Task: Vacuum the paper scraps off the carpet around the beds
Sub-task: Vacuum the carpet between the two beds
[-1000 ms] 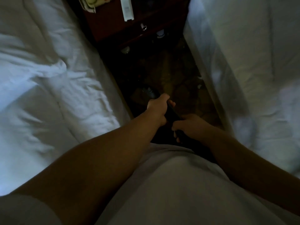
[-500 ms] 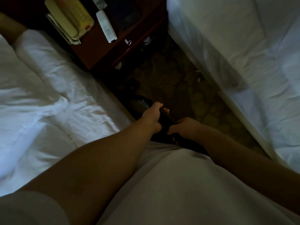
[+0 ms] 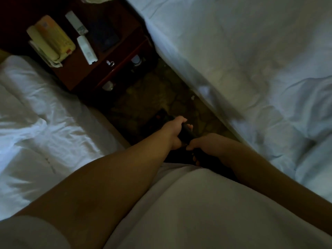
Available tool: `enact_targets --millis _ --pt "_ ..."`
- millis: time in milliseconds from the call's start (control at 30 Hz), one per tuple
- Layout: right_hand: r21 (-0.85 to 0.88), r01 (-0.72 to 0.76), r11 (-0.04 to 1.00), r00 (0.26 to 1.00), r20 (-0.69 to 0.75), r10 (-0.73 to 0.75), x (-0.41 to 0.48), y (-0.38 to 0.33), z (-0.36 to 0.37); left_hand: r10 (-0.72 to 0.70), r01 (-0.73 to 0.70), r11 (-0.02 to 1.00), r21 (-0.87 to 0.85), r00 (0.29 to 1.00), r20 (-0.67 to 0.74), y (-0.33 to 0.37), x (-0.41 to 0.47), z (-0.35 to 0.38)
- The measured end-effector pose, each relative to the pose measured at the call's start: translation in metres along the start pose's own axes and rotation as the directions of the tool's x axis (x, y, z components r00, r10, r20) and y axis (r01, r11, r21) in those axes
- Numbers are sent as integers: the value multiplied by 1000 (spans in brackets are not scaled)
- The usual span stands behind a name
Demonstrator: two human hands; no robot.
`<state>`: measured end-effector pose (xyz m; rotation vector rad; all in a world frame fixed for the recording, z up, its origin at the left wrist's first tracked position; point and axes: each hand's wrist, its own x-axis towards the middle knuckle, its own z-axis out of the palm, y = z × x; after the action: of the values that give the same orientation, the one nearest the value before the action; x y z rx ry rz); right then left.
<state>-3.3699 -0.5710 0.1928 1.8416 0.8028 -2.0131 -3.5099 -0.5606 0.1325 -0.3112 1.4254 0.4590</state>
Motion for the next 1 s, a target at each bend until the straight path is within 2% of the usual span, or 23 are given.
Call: enact_targets --millis 200,400,667,1000 --pt "178 13 984 994 -106 6 -43 58 -65 9 -19 989 148 997 74 -39 -9 95" --pt "248 30 968 979 -202 21 -47 109 -70 -6 -18 958 286 997 81 -73 -5 137" --pt "345 98 933 970 -242 -12 -45 129 -43 -58 15 910 414 994 92 -84 -1 124" --pt "599 155 786 956 -290 33 -27 65 22 -105 -1 801 599 984 142 -6 6 79"
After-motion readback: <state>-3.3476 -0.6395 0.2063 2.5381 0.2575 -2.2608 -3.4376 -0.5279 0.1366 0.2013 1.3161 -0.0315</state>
